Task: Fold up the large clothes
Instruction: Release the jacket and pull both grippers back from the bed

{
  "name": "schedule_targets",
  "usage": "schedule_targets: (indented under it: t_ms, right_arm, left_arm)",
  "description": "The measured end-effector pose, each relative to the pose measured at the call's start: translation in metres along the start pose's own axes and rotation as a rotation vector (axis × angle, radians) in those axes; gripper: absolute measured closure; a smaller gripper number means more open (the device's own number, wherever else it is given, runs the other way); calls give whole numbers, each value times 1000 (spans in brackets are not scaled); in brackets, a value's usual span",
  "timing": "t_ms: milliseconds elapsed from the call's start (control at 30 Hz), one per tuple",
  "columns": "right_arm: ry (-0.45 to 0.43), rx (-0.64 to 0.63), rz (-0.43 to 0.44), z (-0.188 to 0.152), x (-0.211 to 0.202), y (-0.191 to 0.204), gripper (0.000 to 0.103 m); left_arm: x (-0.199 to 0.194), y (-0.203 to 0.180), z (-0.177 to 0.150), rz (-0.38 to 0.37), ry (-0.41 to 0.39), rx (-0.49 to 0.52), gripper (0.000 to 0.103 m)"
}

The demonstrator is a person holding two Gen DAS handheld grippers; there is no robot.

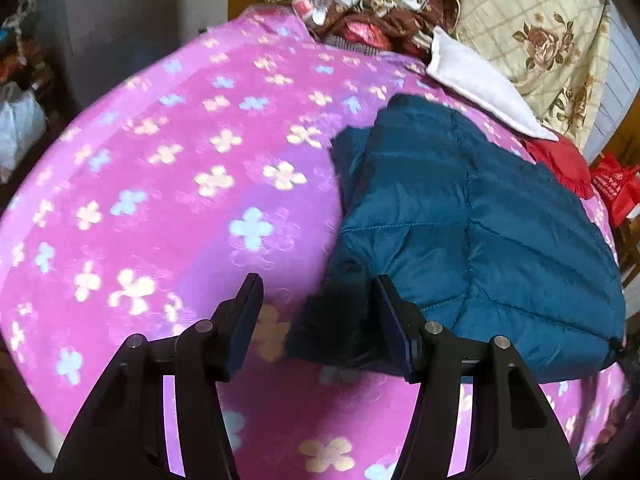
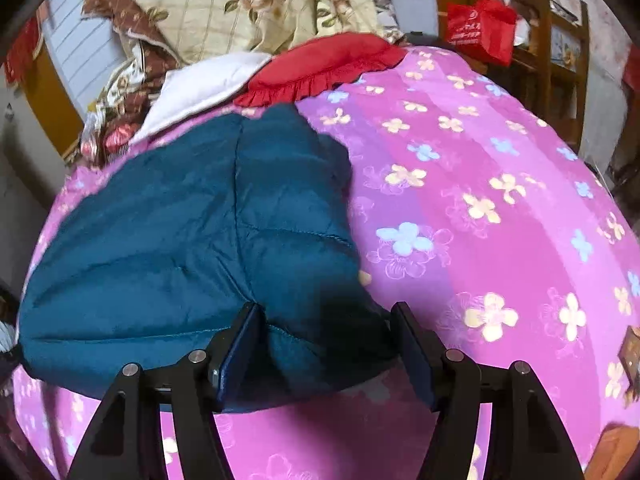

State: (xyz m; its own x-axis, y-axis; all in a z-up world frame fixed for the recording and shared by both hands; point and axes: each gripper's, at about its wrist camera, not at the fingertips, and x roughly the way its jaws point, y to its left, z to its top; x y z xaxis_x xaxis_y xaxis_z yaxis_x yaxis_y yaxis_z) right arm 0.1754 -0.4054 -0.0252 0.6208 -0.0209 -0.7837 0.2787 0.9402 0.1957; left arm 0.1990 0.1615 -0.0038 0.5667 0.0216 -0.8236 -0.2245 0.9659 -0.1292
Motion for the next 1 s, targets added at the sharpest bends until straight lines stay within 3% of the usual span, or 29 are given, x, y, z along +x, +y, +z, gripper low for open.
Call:
schedule_targets:
  t_ms: [100, 167, 267, 300, 367, 433, 533, 767, 1000]
  right_arm:
    - [-69, -54, 20, -9, -29, 12, 39]
    - [-95, -82, 38, -23, -48, 22, 39]
    - [-98, -101, 75, -43, -61, 35, 39]
    - [-98, -111, 84, -52, -65, 40, 39]
    - [-100, -132, 84, -66, -71, 50, 39]
    - [-99, -154, 78, -80, -77, 59, 39]
    - [-103, -161, 79, -98, -88, 67, 39]
    - [-134, -179, 73, -137, -124, 82, 39]
    - [-97, -206, 62, -167, -134, 96, 39]
  left_arm:
    - [-29, -4, -9, 73, -84, 20, 46]
    - [-55, -9, -20, 152, -180, 37, 45]
    - [-89, -18, -38, 236, -353, 68, 26]
    - [-102, -21, -45, 244, -418, 77, 18]
    - [-129, -26, -63, 248, -526, 79, 16]
    - [-147, -32, -75, 228, -569, 83, 16]
    - [-164, -42, -88, 162, -572, 102, 15]
    - [-178, -66, -120, 40, -442, 122, 15]
    - [-190, -89, -159, 29, -385, 166, 15]
